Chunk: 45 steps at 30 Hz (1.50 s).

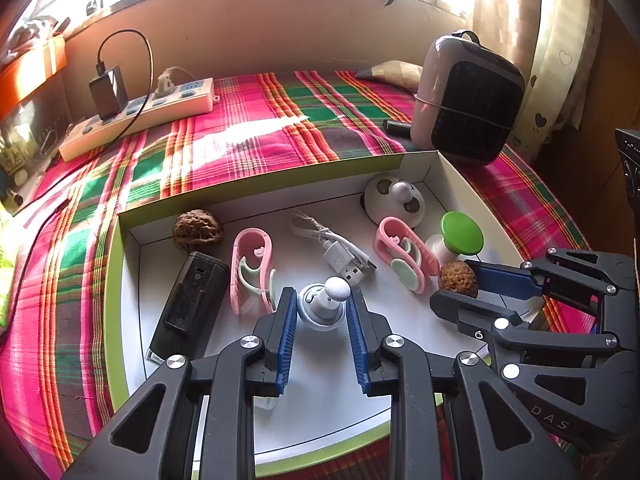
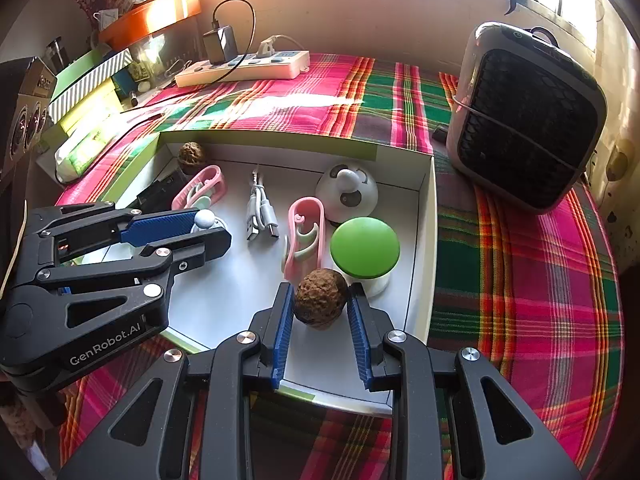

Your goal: Organize objects

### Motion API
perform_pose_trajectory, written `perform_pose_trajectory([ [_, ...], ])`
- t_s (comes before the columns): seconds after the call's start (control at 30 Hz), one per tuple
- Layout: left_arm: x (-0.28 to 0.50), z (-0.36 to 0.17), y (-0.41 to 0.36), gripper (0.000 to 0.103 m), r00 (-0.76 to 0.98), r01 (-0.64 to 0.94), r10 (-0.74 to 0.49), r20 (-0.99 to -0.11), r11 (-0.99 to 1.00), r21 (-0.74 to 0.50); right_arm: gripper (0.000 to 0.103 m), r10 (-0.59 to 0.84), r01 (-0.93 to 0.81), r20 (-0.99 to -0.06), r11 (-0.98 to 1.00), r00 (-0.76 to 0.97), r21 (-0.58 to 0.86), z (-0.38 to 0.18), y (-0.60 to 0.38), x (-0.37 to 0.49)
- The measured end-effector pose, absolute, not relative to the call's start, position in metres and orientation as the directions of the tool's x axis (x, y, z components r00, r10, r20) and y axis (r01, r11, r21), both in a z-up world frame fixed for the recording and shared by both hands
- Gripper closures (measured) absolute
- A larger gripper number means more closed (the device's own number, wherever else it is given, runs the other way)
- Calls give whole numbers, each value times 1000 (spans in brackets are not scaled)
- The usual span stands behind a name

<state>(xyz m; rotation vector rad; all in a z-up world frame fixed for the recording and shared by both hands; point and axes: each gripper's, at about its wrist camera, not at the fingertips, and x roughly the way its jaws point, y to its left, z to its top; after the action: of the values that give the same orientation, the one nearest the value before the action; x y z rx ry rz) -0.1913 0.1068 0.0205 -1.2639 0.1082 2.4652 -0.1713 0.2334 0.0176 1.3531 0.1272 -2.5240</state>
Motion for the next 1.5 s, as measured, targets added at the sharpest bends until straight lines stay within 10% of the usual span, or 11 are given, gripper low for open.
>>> perform_pose_trajectory([
  [1.5,-122,57,86,65,-685,-198,158,-711,-980,-28,62,-214,213,-735,-972,-643,96,48,237,-118],
])
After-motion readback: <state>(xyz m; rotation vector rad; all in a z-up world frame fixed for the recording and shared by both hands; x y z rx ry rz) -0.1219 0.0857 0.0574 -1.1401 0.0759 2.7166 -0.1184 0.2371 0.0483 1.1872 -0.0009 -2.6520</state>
